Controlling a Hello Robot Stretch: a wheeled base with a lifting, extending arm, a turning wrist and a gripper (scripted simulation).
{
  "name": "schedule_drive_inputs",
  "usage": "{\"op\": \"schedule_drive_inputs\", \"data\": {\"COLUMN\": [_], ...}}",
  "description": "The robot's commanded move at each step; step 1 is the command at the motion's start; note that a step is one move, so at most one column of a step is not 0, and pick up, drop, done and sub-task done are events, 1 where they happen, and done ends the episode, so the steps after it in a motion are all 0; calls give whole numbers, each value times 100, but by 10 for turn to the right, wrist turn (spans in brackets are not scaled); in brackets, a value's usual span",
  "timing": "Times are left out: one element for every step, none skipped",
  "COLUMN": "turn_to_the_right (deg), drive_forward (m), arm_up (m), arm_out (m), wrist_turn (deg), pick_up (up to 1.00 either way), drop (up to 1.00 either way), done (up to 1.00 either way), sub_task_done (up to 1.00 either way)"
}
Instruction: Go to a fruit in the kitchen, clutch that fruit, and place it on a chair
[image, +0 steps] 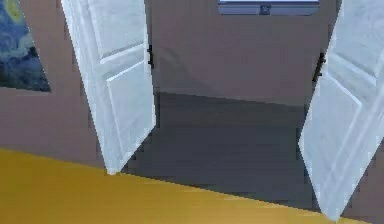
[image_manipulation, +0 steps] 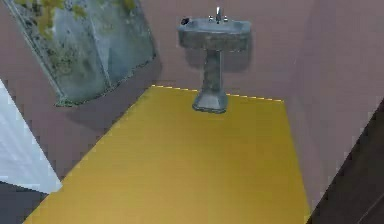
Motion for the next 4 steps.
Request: {"op": "schedule_drive_inputs", "data": {"turn_to_the_right": [0, 0, -180, 0], "drive_forward": [100, 100, 0, 10], "arm_up": [0, 0, 0, 0], "arm_out": [0, 0, 0, 0], "wrist_turn": [0, 0, 0, 0], "pick_up": [0, 0, 0, 0], "drop": [0, 0, 0, 0], "done": [0, 0, 0, 0], "sub_task_done": [0, 0, 0, 0]}}
